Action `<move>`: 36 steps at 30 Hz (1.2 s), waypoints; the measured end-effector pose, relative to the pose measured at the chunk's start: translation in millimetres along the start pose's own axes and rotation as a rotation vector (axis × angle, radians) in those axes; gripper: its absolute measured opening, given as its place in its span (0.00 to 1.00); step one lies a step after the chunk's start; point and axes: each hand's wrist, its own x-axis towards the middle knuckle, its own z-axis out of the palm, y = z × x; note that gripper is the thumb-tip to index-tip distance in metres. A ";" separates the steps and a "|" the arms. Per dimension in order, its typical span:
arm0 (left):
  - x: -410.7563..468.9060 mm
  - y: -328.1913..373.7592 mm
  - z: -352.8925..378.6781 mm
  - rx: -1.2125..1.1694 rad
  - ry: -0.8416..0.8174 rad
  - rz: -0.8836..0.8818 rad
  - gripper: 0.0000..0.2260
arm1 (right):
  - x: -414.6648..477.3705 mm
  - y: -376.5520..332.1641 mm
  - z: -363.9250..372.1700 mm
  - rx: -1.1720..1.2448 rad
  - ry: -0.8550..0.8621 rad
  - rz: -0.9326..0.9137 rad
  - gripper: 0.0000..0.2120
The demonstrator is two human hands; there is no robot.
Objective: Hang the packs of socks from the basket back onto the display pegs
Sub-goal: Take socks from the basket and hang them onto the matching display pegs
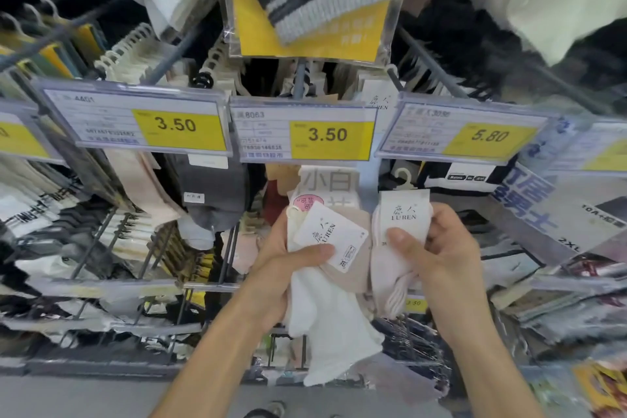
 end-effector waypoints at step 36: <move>-20.5 6.6 14.2 0.222 0.236 0.127 0.10 | 81.7 -20.8 26.1 -0.124 -0.002 -0.324 0.25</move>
